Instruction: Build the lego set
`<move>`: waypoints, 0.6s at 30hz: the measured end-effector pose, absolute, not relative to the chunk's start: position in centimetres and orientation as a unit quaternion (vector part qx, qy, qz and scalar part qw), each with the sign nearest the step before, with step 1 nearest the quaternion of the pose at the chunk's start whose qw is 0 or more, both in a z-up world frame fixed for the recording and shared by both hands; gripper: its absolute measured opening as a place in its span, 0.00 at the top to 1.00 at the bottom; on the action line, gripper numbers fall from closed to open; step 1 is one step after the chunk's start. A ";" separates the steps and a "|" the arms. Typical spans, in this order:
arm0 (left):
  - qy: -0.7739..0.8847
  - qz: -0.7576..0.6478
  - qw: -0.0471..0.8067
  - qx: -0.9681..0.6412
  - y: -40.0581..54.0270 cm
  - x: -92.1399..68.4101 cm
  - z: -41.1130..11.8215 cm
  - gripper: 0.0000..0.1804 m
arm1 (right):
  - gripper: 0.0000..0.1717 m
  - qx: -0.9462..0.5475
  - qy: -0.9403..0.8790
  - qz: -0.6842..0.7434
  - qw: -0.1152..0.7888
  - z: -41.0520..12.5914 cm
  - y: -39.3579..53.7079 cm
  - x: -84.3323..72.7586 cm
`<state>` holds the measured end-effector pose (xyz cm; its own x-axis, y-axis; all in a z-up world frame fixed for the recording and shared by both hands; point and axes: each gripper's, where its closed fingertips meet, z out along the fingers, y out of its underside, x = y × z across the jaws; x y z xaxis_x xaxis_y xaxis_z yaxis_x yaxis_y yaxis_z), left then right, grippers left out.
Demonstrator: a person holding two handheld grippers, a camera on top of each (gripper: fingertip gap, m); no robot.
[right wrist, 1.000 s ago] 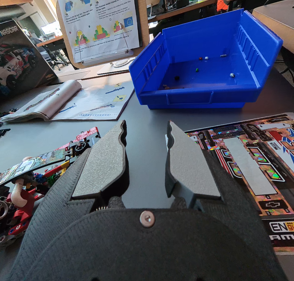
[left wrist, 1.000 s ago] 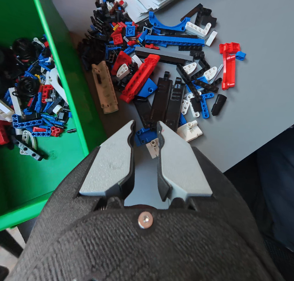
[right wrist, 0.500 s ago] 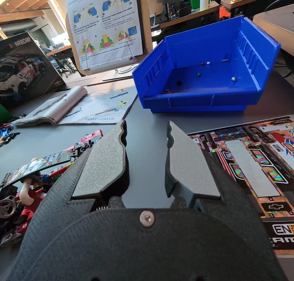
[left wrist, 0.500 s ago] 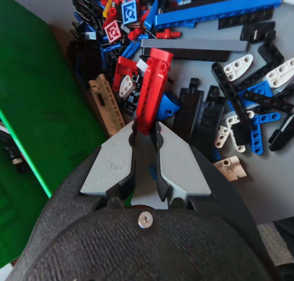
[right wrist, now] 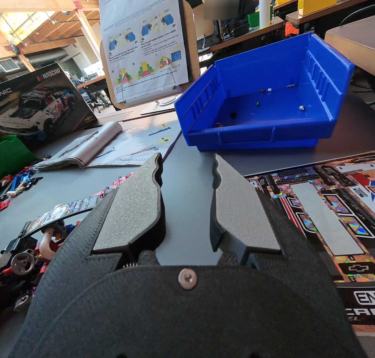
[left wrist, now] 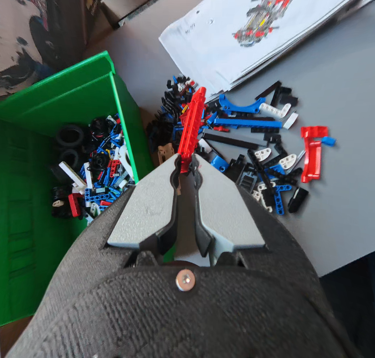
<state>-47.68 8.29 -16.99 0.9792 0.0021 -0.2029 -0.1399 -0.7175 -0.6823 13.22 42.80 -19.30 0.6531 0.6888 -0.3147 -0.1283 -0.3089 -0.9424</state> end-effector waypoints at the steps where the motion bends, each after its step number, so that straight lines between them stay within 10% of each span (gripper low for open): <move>1: 0.038 0.080 0.377 -0.922 8.3 -47.3 -16.9 0.95 | 0.73 -0.719 -0.194 0.370 0.556 -19.2 42.8 13.3; 18: 0.027 0.000 0.321 -0.947 6.8 -43.1 -23.5 0.85 | 0.74 -0.706 -0.189 0.385 0.563 -18.7 42.6 13.4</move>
<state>-43.08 6.83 -23.47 0.9985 -0.0519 -0.0169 -0.0515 -0.7928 -0.6073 13.42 42.57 -18.71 0.6323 0.7007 -0.3304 -0.1664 -0.2936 -0.9413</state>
